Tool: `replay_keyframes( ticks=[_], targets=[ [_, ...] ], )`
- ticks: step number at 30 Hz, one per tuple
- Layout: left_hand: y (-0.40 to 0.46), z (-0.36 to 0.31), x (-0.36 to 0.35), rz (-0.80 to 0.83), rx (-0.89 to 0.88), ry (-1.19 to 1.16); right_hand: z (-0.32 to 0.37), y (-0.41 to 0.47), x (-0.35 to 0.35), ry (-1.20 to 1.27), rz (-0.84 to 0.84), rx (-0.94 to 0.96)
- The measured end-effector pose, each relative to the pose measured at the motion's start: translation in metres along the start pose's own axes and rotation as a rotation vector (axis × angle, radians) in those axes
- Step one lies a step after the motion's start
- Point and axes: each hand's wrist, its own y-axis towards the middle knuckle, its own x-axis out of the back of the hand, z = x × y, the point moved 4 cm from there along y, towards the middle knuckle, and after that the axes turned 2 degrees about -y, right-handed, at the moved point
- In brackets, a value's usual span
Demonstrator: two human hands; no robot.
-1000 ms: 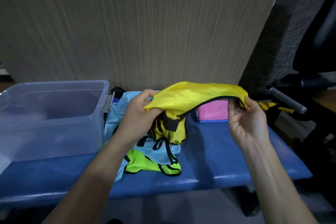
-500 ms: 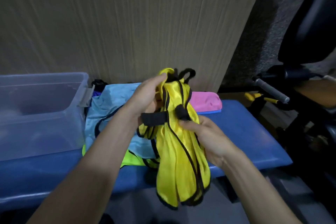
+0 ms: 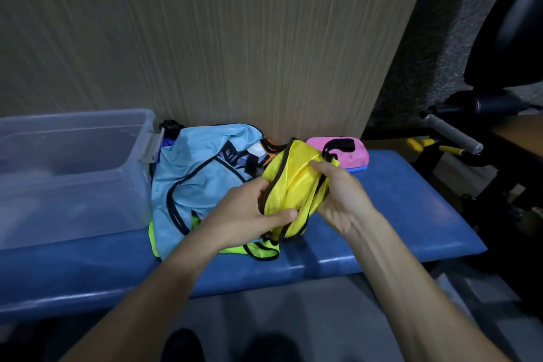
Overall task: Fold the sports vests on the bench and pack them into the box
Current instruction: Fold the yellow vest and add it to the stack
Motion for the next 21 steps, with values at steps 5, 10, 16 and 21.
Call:
replay_keyframes(
  ticks=[5,10,16,21],
  targets=[
    [0.004,0.005,0.012,-0.09,-0.032,-0.487,0.003,-0.004,0.003,-0.063,0.066,0.029],
    [0.008,0.004,0.035,-0.363,-0.138,-0.48,-0.006,-0.003,0.023,-0.104,0.027,-0.043],
    [-0.008,-0.032,0.018,-0.183,-0.473,0.028,-0.004,0.0,0.022,0.017,0.025,-0.066],
    [-0.012,-0.032,-0.007,-0.049,-0.271,0.439,-0.002,0.004,0.012,0.05,0.032,-0.055]
  ],
)
